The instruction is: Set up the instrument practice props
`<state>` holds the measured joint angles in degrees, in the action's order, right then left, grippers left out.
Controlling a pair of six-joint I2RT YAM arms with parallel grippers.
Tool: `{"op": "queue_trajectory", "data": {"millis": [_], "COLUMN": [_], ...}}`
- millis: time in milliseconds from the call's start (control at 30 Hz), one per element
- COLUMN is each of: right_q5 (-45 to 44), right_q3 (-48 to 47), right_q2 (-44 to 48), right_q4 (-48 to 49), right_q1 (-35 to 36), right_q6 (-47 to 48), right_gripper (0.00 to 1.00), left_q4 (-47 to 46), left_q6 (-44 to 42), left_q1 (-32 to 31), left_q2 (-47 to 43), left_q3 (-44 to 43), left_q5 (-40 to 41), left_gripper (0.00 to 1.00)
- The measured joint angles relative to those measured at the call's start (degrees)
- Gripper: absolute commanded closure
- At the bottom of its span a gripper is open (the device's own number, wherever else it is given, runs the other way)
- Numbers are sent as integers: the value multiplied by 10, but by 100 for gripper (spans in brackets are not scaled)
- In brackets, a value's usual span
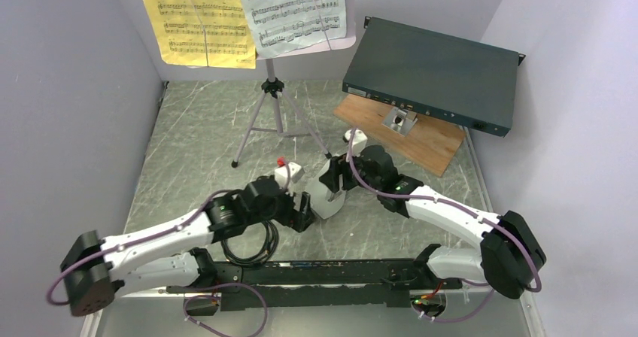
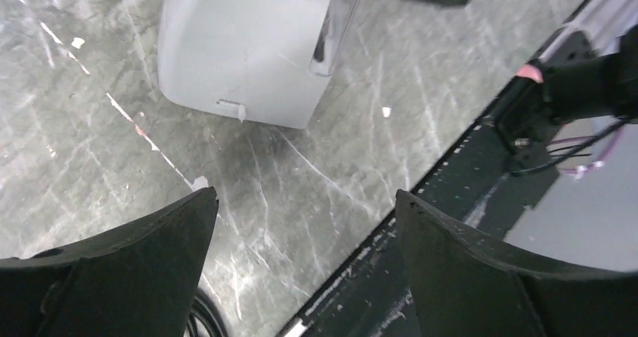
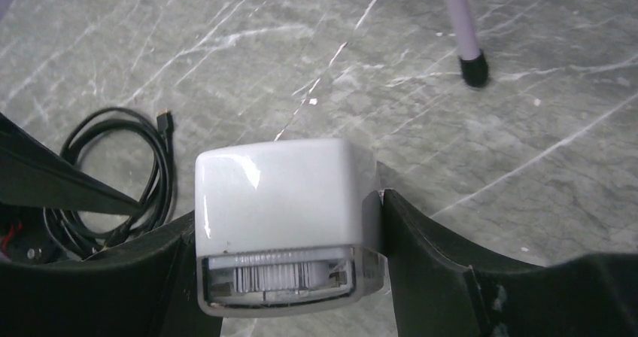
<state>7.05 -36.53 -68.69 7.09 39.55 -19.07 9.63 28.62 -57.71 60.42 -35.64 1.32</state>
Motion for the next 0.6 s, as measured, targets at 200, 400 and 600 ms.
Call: {"op": "queue_trajectory", "data": {"millis": [200, 400, 600], "right_q5": [-37, -25, 12], "right_q3": [-40, -53, -53], "right_q2": [-14, -14, 11], "right_q4": [-62, -104, -148], "right_q1": [83, 101, 101], "right_q6": [28, 31, 37], "right_gripper": [30, 4, 1], "left_q4": [54, 74, 59], "left_q6": [36, 56, 55], "left_q1": [17, 40, 64], "left_q2": [-142, -177, -178], "left_q3": [22, 36, 53], "left_q5": [16, 31, 21], "left_gripper": [3, 2, 2]}}
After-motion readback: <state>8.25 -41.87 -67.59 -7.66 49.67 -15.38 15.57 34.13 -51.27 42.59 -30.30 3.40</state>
